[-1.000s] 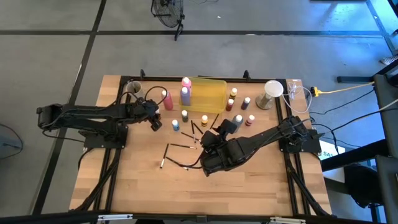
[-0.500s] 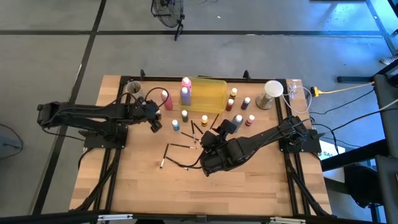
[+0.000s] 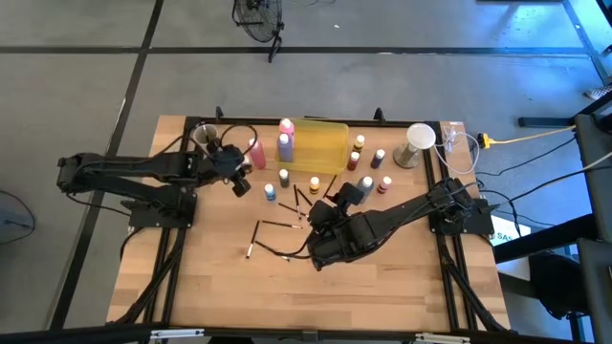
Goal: Pick & Place Paint Supplies
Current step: Put the small dark yellow paint bottle into the yellow bin
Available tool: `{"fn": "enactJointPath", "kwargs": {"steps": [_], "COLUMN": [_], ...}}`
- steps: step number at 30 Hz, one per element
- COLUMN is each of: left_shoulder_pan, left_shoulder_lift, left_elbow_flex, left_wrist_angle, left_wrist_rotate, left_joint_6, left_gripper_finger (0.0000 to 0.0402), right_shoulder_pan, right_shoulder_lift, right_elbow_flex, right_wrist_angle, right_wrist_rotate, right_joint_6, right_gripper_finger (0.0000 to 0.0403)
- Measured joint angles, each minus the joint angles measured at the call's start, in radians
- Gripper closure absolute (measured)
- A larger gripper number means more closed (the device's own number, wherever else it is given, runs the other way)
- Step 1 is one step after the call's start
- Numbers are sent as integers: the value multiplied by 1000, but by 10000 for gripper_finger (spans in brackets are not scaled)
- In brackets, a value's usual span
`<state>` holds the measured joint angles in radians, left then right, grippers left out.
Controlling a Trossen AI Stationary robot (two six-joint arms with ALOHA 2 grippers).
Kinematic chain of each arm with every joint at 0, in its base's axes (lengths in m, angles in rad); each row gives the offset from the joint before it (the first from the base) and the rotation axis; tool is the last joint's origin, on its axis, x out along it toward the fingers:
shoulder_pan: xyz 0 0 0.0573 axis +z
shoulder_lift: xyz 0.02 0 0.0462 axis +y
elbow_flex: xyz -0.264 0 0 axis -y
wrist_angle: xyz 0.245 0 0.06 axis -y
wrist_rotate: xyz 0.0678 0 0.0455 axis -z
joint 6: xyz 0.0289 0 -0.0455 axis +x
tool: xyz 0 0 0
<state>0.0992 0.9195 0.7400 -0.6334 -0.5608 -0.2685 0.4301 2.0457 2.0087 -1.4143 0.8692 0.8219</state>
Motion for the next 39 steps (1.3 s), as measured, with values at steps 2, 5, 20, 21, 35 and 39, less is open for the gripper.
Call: {"fn": "enactJointPath", "kwargs": {"steps": [2,5,20,21,35,39], "left_shoulder_pan": [-1,1,1,1,-32,-87], "left_shoulder_lift": [0,8,45,48,69,71], "left_elbow_flex": [43,120,333,334,334,320], "left_wrist_angle": [-14,-49,-105,-104,-69,-59], "left_wrist_rotate": [5,49,89,106,449,478], "left_joint_6": [16,22,146,155,244,246], "left_gripper_finger": [262,262,262,262,262,262], "right_shoulder_pan": [0,0,1,1,2,-3], "right_shoulder_lift": [0,0,0,0,-1,-1], "right_elbow_flex": [0,0,0,0,-55,-83], "right_wrist_angle": [1,1,5,5,291,450], "right_wrist_rotate": [0,-3,-140,-139,-160,-175], "right_joint_6": [0,0,15,15,-188,-371], "right_gripper_finger": [174,174,174,174,174,174]}}
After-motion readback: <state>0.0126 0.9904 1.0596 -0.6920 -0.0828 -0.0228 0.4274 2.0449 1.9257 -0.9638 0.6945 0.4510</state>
